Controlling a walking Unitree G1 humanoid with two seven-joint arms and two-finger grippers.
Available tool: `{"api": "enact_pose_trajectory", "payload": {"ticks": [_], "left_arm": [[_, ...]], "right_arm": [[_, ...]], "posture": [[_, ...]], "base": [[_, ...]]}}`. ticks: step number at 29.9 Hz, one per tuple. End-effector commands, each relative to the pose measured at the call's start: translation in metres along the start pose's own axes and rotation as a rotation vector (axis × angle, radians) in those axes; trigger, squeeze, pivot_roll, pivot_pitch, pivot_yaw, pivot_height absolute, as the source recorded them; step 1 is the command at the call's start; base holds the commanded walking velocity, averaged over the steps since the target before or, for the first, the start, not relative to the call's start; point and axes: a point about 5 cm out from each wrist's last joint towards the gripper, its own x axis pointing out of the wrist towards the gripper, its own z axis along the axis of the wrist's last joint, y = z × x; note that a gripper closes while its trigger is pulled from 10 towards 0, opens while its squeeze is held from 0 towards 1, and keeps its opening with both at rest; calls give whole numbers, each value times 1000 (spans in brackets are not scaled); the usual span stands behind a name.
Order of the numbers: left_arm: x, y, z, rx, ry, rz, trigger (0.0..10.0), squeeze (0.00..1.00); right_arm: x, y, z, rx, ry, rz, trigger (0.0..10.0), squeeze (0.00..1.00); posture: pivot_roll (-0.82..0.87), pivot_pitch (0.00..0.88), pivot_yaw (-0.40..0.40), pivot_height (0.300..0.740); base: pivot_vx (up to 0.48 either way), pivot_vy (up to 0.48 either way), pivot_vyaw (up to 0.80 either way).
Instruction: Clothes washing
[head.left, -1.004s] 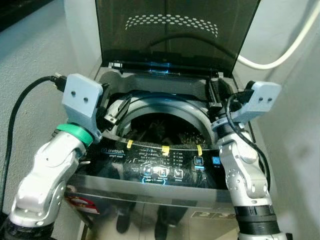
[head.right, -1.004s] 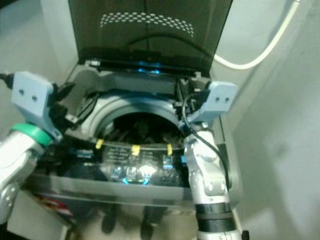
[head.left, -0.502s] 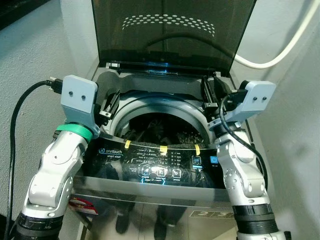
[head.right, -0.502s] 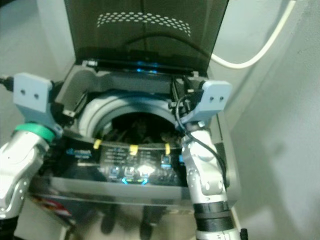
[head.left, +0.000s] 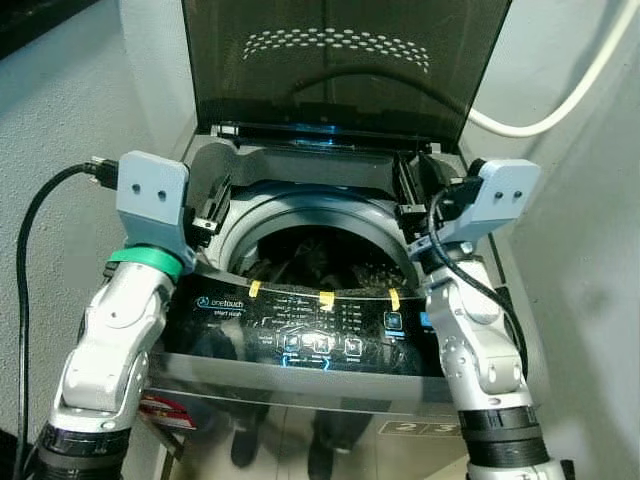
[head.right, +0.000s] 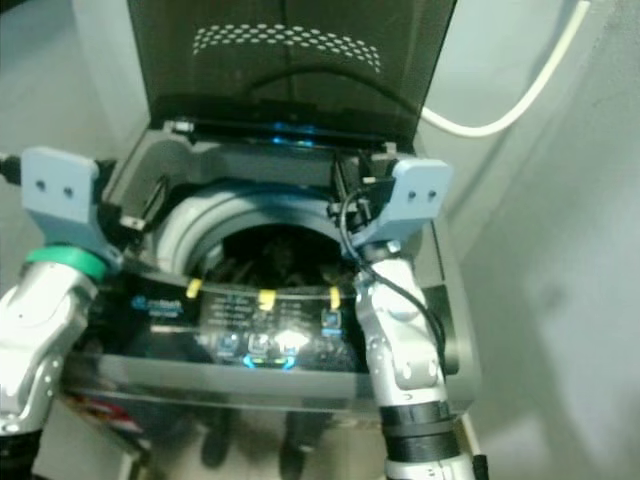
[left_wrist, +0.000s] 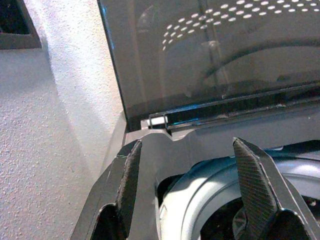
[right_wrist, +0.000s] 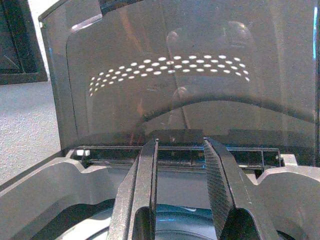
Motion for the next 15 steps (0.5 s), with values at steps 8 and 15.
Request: {"api": "enact_pose_trajectory", "payload": {"ticks": [8, 15], "left_arm": [[1, 0, -2, -1, 0, 12, 10000, 0], [1, 0, -3, -1, -1, 15, 10000, 0]], "right_arm": [[-1, 3, -6, -5, 29, 20, 10000, 0], [-1, 4, -6, -8, 34, 26, 10000, 0]], "posture": [[86, 86, 3, 740], [85, 86, 3, 740]], "base": [[-401, 0, 0], [-434, 0, 0]]}}
